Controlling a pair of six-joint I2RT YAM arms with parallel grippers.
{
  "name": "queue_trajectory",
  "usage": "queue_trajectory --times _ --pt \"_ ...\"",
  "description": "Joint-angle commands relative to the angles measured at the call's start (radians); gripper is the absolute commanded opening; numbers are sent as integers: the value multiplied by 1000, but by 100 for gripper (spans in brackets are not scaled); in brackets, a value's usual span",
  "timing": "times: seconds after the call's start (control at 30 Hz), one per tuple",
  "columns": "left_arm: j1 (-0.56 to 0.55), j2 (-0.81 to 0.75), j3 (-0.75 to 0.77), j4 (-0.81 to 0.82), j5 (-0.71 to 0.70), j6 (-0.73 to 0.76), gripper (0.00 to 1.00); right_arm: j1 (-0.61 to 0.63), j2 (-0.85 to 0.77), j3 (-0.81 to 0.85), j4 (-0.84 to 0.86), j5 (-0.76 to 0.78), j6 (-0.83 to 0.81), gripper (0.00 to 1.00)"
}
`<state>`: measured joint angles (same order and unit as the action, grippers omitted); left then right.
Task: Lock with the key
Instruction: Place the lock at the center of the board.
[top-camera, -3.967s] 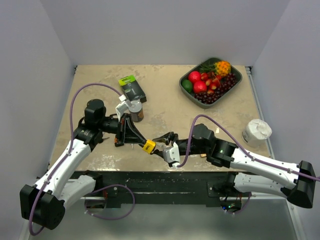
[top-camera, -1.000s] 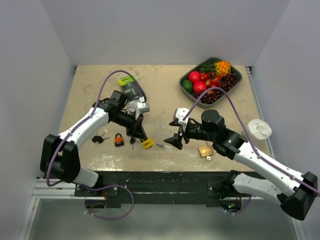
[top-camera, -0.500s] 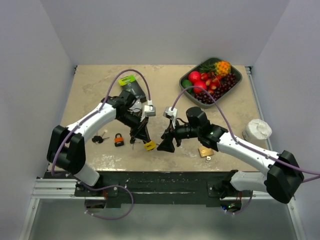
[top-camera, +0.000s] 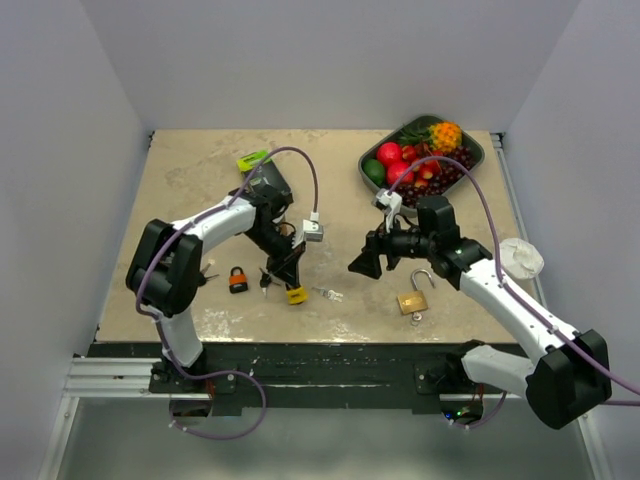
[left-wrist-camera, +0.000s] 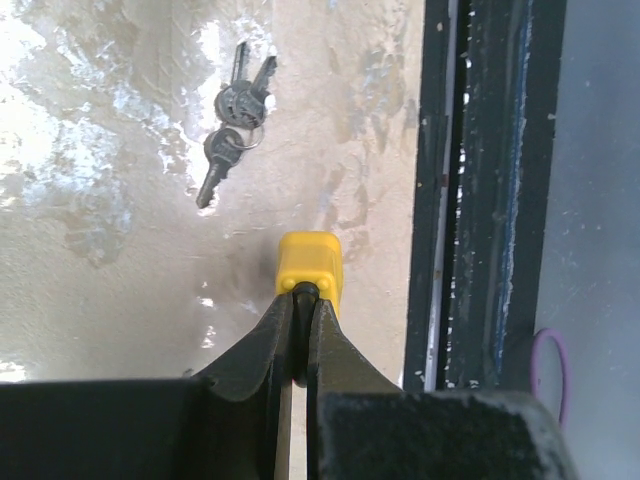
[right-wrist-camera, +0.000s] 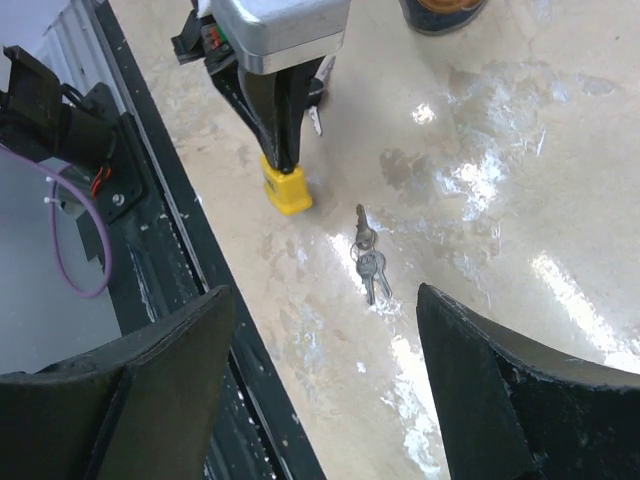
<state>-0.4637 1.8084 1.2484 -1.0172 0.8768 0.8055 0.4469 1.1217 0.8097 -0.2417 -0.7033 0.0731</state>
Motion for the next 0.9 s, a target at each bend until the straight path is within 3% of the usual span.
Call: queue_trajectory --times 0.0,0.33,0.47,0.57,0.87 --pt "-10 52 74 -26 13 67 0 -25 -31 43 -62 -42 -41 77" --pt "-13 158 147 -40 -45 119 0 -48 -25 54 -74 -64 -44 78" --pt "-13 186 181 -35 -78 130 21 -51 -19 57 -74 -68 -47 79" --pt "-13 206 207 -31 -88 133 30 -51 -16 59 -74 -73 -48 79" --pt "-13 235 256 -8 -133 127 44 -56 -16 62 -84 -68 -52 80"
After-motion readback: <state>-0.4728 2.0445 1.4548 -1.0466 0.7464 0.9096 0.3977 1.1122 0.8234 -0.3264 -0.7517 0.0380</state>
